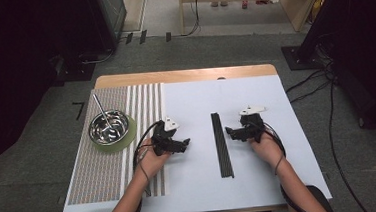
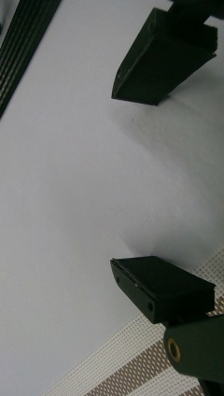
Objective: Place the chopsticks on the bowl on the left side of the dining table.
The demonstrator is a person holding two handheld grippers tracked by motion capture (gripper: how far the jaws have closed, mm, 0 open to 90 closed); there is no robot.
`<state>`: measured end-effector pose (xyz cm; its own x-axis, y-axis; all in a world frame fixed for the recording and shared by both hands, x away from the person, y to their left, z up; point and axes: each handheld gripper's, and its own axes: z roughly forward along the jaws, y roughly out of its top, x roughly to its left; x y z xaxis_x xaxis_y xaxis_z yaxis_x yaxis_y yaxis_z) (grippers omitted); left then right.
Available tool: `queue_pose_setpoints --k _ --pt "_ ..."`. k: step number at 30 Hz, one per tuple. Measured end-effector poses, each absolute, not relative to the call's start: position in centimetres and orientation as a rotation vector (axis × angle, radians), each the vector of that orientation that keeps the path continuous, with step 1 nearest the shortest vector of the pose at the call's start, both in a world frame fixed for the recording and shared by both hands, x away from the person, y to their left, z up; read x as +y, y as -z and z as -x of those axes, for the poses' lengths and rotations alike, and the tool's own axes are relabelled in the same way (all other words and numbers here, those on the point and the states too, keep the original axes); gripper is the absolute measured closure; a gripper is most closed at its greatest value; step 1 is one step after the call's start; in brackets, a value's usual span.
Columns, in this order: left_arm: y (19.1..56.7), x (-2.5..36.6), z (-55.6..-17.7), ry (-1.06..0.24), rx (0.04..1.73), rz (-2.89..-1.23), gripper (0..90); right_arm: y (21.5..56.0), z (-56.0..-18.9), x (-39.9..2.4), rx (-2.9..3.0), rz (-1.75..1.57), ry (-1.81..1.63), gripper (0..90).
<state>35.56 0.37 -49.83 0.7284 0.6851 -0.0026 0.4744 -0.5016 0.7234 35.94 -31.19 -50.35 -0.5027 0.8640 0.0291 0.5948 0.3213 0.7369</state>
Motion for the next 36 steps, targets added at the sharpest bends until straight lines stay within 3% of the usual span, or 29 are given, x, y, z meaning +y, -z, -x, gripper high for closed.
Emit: queue_pose_setpoints --k 36 --pt "49.19 -0.10 -35.47 -0.379 0.938 -2.177 13.8 50.35 -35.96 -31.19 2.222 -1.300 -1.002 13.6"
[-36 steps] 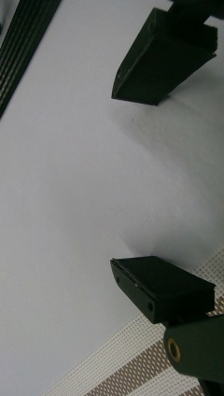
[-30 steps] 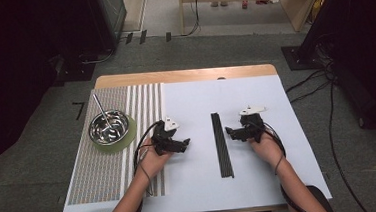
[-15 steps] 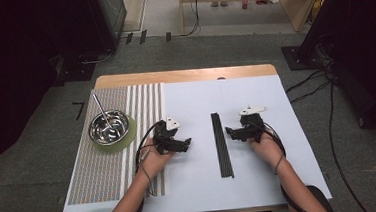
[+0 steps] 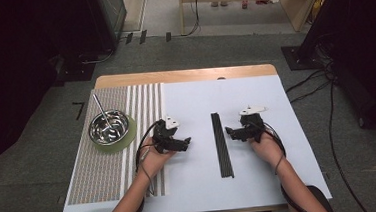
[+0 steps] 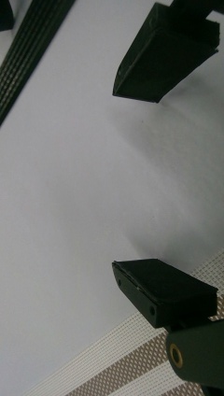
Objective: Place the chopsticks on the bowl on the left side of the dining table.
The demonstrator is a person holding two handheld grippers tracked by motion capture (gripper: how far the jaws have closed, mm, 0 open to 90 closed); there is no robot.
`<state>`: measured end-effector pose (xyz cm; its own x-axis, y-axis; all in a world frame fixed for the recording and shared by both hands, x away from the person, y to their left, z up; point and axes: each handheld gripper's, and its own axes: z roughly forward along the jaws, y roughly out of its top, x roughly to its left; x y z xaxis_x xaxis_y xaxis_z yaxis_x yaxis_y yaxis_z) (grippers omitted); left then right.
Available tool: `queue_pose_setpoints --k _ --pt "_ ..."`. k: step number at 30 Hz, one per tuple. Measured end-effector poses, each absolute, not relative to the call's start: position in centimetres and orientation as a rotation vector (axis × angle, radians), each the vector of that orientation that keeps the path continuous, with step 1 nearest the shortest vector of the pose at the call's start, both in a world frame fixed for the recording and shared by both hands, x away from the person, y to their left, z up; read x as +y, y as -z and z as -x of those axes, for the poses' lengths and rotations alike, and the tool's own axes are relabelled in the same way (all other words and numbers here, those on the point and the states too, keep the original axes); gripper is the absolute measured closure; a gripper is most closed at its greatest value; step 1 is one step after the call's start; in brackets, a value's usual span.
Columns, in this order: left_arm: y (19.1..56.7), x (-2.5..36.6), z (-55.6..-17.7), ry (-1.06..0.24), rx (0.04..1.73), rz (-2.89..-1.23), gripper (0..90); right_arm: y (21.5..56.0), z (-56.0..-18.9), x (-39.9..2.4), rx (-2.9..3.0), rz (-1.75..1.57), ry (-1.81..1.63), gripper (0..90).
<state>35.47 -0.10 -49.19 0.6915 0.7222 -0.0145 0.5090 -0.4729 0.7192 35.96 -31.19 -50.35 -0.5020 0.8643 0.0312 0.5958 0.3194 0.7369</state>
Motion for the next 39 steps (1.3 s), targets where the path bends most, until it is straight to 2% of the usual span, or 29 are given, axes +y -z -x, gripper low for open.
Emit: queue_pose_setpoints --k 21,39 --pt "48.8 -1.7 -34.9 -0.315 0.974 -2.154 13.8 50.3 -36.0 -31.2 2.223 -1.298 -1.000 13.6" --pt "48.3 -3.8 -33.4 -0.292 0.917 -2.147 13.9 50.3 -36.0 -31.2 2.223 -1.298 -1.000 13.6"
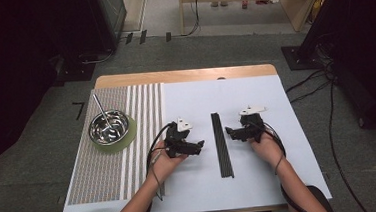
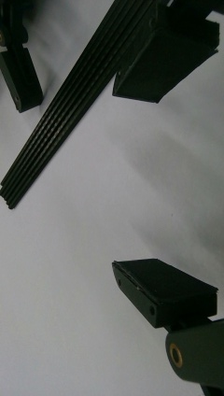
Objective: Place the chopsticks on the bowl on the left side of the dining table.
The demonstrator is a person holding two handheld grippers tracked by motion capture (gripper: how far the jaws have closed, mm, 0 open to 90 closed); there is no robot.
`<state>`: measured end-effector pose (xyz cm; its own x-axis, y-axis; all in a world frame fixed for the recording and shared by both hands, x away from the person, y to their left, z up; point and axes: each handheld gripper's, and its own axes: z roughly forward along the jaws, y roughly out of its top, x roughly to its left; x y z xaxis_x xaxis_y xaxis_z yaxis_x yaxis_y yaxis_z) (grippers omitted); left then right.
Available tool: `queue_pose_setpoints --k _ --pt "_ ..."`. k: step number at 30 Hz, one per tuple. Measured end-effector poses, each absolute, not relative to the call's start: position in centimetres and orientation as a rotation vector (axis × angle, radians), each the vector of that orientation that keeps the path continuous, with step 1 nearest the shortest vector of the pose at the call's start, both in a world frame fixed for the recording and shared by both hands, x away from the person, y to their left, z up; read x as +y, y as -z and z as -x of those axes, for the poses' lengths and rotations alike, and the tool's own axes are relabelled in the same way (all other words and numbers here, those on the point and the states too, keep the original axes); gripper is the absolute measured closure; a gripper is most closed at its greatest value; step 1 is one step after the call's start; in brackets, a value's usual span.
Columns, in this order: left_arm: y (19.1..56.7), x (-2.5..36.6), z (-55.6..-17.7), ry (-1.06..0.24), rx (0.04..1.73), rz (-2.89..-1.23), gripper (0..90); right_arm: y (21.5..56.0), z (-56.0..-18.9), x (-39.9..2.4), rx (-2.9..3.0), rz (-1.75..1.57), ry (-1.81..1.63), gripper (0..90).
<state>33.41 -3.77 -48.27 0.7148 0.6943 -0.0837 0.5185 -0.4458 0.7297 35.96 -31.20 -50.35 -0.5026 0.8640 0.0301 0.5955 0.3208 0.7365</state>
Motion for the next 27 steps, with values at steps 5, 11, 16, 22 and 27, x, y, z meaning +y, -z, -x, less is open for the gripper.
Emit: queue_pose_setpoints --k 5,11,16,22,27 --pt "48.3 -4.1 -33.2 -0.279 0.900 -2.151 14.1 50.3 -36.0 -31.2 2.223 -1.298 -1.000 13.6" --pt "48.3 -4.6 -32.9 -0.280 0.894 -2.151 14.1 50.3 -36.0 -31.2 2.223 -1.298 -1.000 13.6" --pt "48.5 -5.0 -32.6 -0.281 0.894 -2.154 14.1 50.3 -36.0 -31.2 2.223 -1.298 -1.000 13.6" --pt "48.4 -5.5 -32.3 -0.270 0.889 -2.147 14.1 50.3 -36.0 -31.2 2.223 -1.298 -1.000 13.6" --pt "48.5 -5.9 -31.9 -0.273 0.874 -2.157 14.1 50.3 -36.0 -31.2 2.223 -1.298 -1.001 13.6"
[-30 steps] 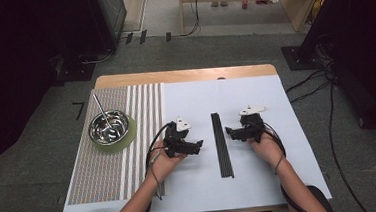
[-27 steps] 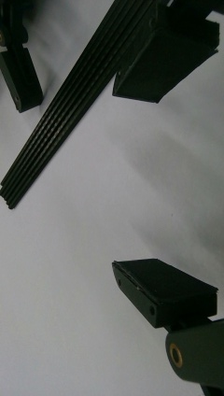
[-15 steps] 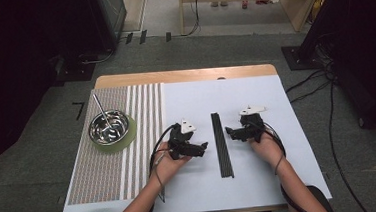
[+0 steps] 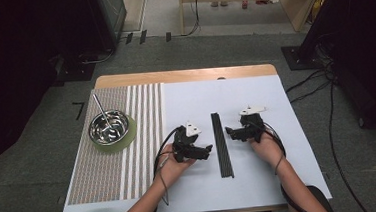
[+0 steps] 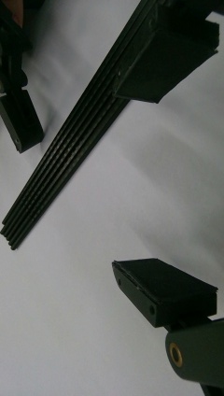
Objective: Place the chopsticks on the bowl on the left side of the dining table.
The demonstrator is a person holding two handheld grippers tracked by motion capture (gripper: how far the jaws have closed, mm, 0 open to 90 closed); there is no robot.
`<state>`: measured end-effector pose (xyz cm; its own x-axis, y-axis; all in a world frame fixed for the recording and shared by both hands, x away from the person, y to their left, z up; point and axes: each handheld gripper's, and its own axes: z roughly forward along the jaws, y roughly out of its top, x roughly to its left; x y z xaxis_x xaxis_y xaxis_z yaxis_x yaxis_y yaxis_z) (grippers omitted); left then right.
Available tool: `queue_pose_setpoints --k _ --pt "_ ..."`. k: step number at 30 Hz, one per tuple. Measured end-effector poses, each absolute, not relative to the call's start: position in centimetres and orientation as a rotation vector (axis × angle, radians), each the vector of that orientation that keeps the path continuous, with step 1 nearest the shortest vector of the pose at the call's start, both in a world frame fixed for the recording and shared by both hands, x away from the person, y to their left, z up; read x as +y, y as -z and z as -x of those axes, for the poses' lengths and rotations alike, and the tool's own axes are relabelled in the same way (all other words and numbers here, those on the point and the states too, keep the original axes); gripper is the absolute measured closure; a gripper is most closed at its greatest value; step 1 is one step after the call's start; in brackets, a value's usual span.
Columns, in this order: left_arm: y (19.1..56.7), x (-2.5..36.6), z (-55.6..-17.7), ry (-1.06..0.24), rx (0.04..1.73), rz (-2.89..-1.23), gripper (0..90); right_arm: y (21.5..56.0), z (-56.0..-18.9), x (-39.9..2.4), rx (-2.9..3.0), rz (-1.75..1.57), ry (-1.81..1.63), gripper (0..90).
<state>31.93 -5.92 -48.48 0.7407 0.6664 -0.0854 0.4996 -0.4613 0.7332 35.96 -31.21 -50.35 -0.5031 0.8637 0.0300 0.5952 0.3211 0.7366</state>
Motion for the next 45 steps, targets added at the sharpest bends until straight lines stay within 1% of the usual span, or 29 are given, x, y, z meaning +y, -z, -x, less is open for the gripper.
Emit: queue_pose_setpoints --k 8,27,45 --pt "48.6 -6.4 -31.6 -0.255 0.861 -2.142 14.1 50.3 -36.0 -31.2 2.223 -1.298 -1.000 13.6" --pt "49.1 -7.9 -30.7 -0.247 0.822 -2.164 14.1 50.3 -36.0 -31.2 2.223 -1.299 -1.000 13.6" --pt "49.7 -8.8 -30.1 -0.271 0.799 -2.160 14.2 50.4 -36.0 -31.2 2.223 -1.296 -1.000 13.6"
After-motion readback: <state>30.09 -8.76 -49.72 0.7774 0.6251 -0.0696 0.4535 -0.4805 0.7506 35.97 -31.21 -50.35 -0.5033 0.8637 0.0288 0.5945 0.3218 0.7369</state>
